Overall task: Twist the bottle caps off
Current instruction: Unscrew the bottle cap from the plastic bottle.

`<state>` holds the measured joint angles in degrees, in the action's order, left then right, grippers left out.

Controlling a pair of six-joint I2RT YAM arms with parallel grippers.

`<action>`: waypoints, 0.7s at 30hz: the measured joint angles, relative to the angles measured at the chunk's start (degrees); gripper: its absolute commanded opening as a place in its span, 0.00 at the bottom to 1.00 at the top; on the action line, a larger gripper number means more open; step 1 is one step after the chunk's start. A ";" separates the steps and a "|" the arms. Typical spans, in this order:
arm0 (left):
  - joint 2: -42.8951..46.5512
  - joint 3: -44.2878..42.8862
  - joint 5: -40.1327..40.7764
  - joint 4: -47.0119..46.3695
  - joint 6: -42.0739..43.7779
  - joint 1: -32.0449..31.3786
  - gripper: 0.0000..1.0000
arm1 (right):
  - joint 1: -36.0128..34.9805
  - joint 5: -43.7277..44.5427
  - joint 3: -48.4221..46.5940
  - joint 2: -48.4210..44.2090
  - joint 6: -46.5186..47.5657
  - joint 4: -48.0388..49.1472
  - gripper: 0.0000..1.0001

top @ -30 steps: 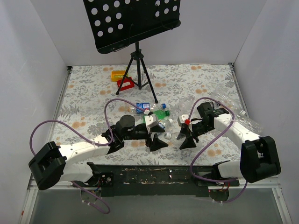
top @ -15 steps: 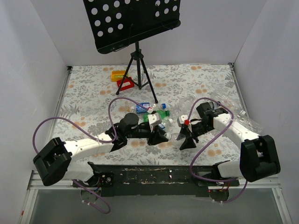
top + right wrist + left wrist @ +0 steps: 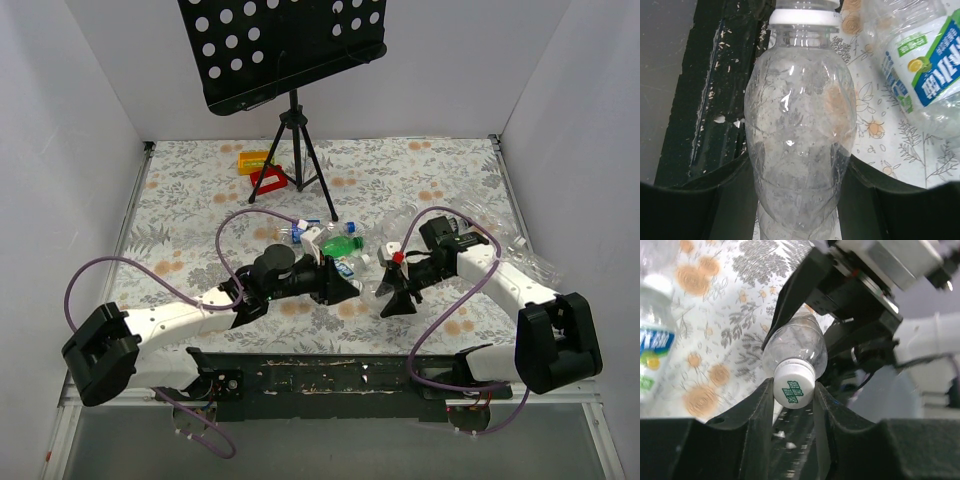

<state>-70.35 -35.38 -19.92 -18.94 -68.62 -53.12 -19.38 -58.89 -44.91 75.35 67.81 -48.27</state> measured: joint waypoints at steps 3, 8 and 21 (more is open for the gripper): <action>1.75 -1.16 7.23 6.64 -17.16 -0.42 0.00 | -0.33 0.11 0.00 -0.39 -2.25 3.21 0.06; 0.87 -4.22 12.52 14.60 -34.99 -0.72 0.00 | -0.37 1.09 0.02 -0.46 -4.94 6.10 0.06; -0.66 -6.51 19.45 17.07 -38.73 -0.85 0.93 | 0.13 4.76 0.13 -0.42 -6.32 7.28 0.06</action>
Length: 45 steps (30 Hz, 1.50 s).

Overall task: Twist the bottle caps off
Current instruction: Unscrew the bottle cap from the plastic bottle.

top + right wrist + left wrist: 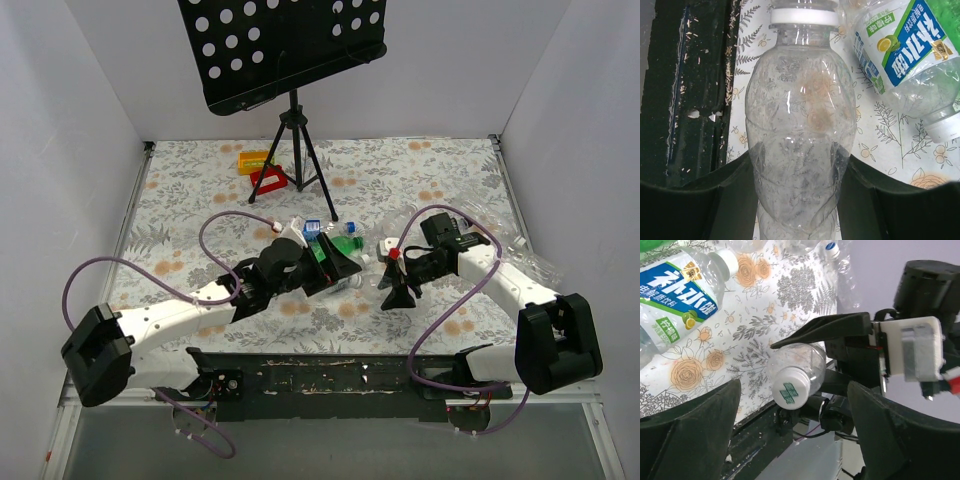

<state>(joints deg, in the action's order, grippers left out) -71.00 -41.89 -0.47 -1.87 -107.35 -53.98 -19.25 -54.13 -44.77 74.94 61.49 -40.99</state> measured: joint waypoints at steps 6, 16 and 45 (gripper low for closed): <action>9.29 4.37 -1.09 -1.44 11.91 0.09 0.98 | 0.00 0.04 0.00 0.09 0.35 -0.72 0.06; 20.90 10.14 -13.62 -4.50 44.13 0.20 0.98 | 0.00 -1.29 -0.02 0.55 7.34 -6.97 0.06; 2.05 11.10 -31.10 -21.03 67.76 0.20 0.79 | -0.02 -3.06 -0.02 0.42 14.27 -12.66 0.06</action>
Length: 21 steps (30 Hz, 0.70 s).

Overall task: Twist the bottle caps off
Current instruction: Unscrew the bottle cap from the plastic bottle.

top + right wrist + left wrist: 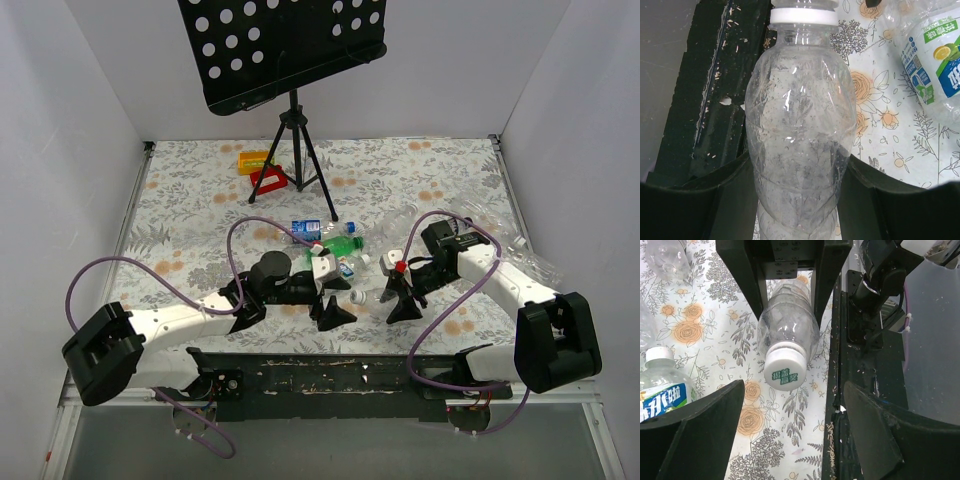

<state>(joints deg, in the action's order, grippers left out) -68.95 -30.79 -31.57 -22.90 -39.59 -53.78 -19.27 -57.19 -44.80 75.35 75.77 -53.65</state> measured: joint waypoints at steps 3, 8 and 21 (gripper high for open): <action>-1.05 -0.44 0.07 -1.14 -0.57 0.00 0.74 | 0.00 -0.02 0.00 0.00 0.04 -0.11 0.06; -1.62 -0.70 0.15 -3.04 -1.64 0.00 0.63 | -0.04 0.00 0.00 0.00 0.11 -0.13 0.06; -4.85 -1.49 1.29 -6.49 -6.23 0.00 0.34 | -0.07 0.00 0.00 0.02 0.13 -0.22 0.06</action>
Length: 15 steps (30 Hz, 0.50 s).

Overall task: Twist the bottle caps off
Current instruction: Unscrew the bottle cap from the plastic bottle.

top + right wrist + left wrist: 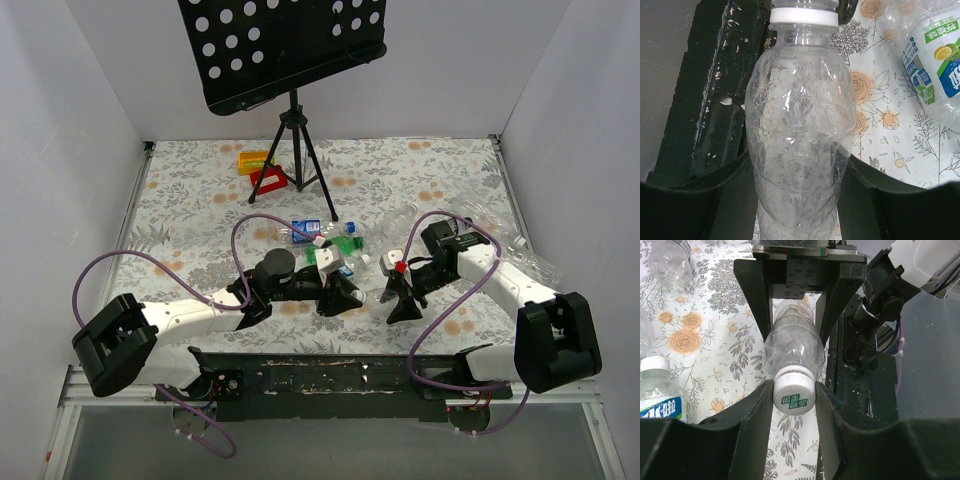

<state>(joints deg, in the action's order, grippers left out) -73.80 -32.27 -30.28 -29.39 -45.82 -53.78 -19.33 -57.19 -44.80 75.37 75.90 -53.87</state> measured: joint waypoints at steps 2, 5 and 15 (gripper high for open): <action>0.00 0.00 0.11 -0.59 -1.07 0.00 0.31 | 0.00 -0.04 0.00 0.00 0.00 0.00 0.06; 0.00 0.00 0.24 -0.66 -2.47 0.00 0.13 | -0.02 -0.09 0.00 0.00 -0.04 -0.02 0.06; 1.68 -0.07 5.16 2.56 -13.97 -0.11 0.00 | -0.20 -0.57 0.00 0.00 -1.25 0.33 0.05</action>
<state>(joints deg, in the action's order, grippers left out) -72.12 -32.34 -25.12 -26.83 -59.79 -53.89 -19.53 -57.76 -44.80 75.37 74.65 -53.54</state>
